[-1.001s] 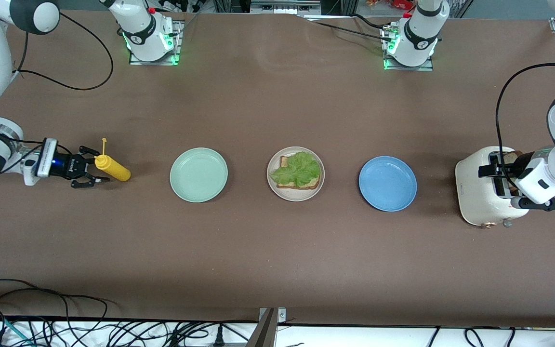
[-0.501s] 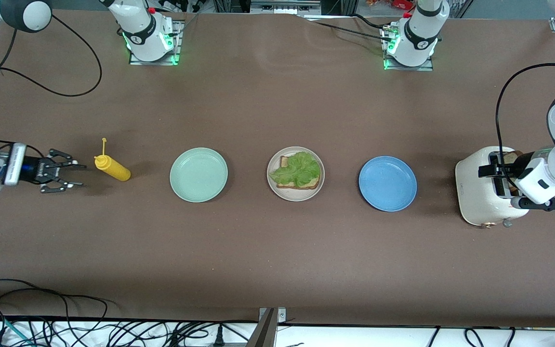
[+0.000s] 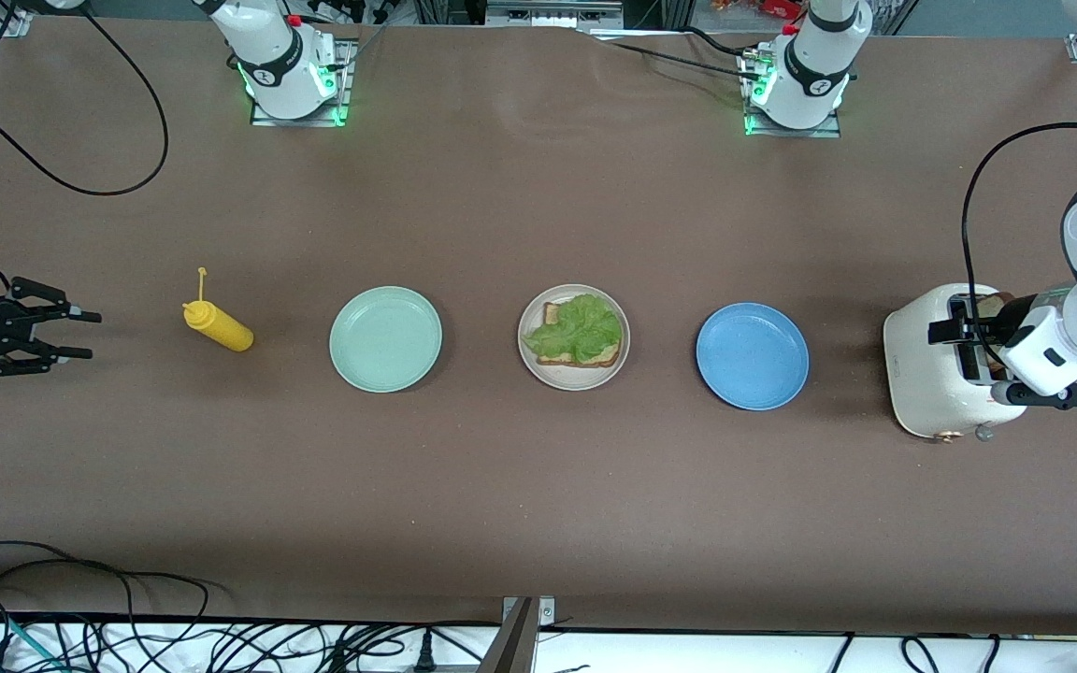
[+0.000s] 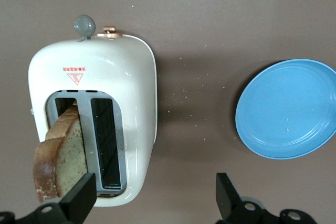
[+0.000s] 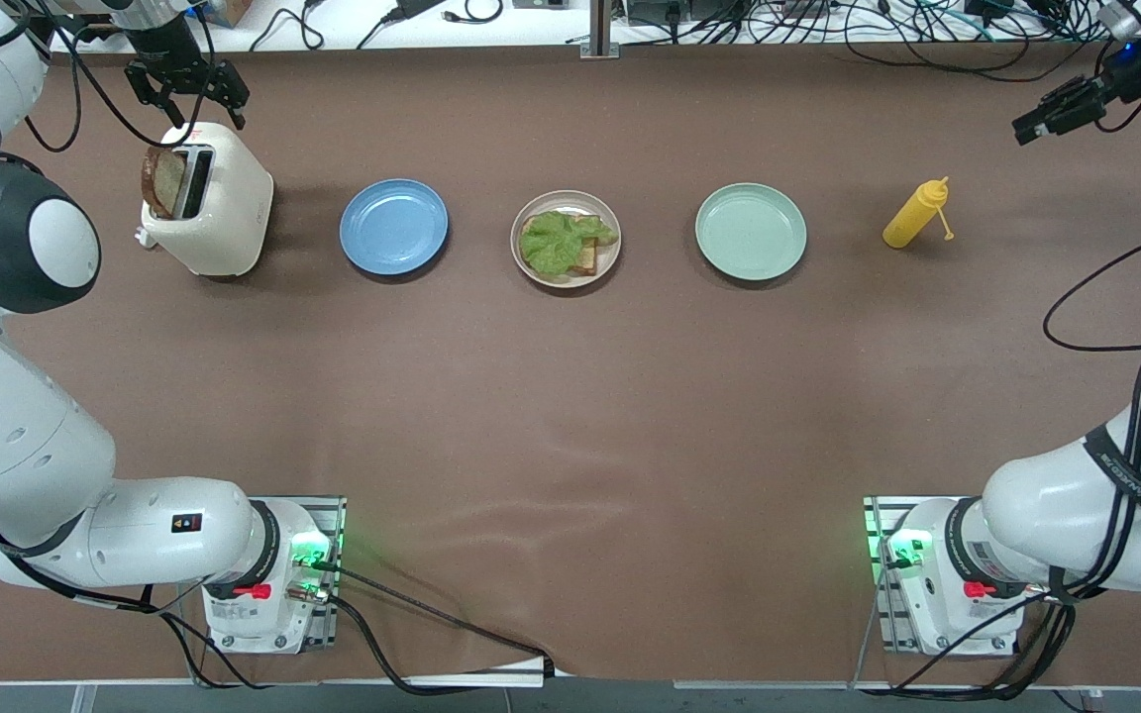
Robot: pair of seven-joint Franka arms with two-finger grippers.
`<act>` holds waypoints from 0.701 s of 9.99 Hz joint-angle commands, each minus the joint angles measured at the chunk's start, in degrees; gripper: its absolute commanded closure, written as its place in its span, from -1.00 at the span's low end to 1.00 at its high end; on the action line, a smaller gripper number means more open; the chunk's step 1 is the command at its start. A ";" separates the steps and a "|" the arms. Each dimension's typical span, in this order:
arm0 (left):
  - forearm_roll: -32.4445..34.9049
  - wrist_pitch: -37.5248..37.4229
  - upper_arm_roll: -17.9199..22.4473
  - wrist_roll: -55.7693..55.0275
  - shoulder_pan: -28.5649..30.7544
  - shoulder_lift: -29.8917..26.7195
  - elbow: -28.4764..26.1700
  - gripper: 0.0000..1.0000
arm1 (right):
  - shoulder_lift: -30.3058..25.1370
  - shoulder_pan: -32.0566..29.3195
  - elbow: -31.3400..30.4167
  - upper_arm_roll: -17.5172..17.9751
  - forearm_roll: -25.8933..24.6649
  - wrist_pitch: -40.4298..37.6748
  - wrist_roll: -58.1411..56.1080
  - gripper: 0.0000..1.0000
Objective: Make sandwich on beige plate with both arms
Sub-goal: 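Draw the right gripper back from the mustard bottle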
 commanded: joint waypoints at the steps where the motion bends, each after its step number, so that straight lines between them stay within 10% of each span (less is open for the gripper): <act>1: 1.96 -0.71 -0.15 -0.84 -0.20 -0.21 0.30 -1.00 | -4.76 1.98 -0.97 -0.04 -7.85 2.26 16.57 -0.22; 6: 1.96 -0.71 -0.15 -0.84 -0.12 -0.21 0.30 -1.00 | -11.35 10.05 -1.32 0.13 -25.25 5.68 46.91 -0.57; 7: 1.96 -0.71 -0.15 -0.84 -0.12 -0.21 0.30 -1.00 | -12.14 11.29 -1.32 0.13 -26.76 6.47 51.05 -1.00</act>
